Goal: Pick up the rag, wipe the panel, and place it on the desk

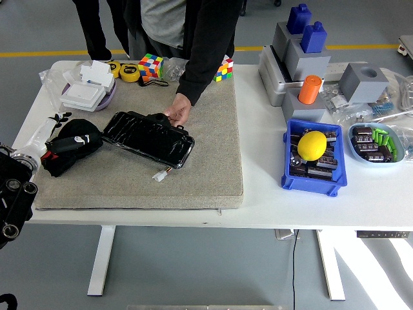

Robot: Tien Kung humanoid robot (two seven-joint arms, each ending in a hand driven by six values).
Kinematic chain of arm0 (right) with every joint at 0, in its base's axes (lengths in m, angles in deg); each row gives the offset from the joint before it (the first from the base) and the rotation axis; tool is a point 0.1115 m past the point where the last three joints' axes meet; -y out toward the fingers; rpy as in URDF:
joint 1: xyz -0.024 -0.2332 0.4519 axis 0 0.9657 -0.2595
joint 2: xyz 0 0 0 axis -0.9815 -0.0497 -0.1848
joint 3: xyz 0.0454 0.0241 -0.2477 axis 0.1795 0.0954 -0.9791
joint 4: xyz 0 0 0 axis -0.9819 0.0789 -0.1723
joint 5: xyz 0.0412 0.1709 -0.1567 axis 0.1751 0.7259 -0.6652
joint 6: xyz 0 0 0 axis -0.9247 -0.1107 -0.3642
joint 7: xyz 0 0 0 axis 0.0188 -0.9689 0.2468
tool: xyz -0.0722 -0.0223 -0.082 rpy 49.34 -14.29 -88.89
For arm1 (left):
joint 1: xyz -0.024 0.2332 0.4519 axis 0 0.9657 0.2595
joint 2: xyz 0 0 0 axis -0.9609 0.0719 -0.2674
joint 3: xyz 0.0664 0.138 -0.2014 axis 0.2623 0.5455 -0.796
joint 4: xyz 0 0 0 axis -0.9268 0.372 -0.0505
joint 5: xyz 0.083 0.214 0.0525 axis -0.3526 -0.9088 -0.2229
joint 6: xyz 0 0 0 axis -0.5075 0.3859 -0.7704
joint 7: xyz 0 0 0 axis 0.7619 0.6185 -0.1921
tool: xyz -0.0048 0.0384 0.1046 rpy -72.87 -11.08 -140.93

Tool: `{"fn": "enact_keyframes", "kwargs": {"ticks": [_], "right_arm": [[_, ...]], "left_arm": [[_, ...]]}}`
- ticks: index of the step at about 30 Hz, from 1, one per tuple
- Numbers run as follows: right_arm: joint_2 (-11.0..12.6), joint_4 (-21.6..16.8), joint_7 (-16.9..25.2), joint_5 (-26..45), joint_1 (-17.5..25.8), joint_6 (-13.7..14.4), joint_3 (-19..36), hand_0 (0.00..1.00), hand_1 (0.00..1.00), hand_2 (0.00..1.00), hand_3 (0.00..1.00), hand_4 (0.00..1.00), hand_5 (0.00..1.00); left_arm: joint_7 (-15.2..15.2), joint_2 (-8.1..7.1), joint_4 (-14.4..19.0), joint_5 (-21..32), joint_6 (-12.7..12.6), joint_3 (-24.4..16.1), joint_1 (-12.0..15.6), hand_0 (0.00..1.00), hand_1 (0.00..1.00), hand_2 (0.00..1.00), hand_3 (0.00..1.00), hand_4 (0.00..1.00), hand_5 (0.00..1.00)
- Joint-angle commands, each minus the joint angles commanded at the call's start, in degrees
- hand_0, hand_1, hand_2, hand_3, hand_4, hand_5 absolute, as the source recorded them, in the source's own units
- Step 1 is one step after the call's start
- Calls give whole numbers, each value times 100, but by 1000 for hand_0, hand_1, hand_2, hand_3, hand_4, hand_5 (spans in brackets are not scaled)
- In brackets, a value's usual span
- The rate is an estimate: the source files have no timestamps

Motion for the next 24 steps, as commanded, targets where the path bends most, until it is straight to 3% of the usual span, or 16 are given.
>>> {"fn": "enact_keyframes", "kwargs": {"ticks": [1,2,8,9,14,15,20,21,24], "right_arm": [[0,-2,0,5,-1,0,-5,590,568,486,522,903,382],[0,-4,0,9,-2,0,-9,590,567,487,523,904,381],[-3,-9,3,20,-4,7,-3,590,567,487,523,904,381],[-2,-10,6,22,-2,10,0,590,567,486,522,904,378],[-4,-9,13,24,4,17,-8,590,567,486,522,904,378],[-4,-10,12,26,3,17,-18,590,567,485,522,903,378],[-3,-22,11,42,-10,19,-42,590,567,485,522,903,378],[-4,-24,12,47,-11,19,-44,591,567,485,522,904,378],[-2,-36,20,67,-10,24,-56,591,567,485,522,904,378]], "left_arm": [[-1,0,-18,-20,-12,9,-13,955,958,939,899,998,422],[-1,1,-33,-37,-23,17,-23,876,864,858,846,998,211],[-31,7,-145,-172,-102,100,-110,876,864,858,846,998,211],[-21,8,-159,-169,-135,116,-118,765,713,721,767,957,2],[134,17,-242,-260,-459,153,-166,765,713,721,767,957,2],[161,17,-257,-253,-490,158,-170,487,514,566,586,825,2],[135,17,-293,-242,-483,176,-195,487,514,566,586,825,2],[130,15,-295,-238,-475,179,-197,333,476,531,580,747,2],[149,11,-271,-166,-490,185,-195,333,476,531,580,747,2]]}}
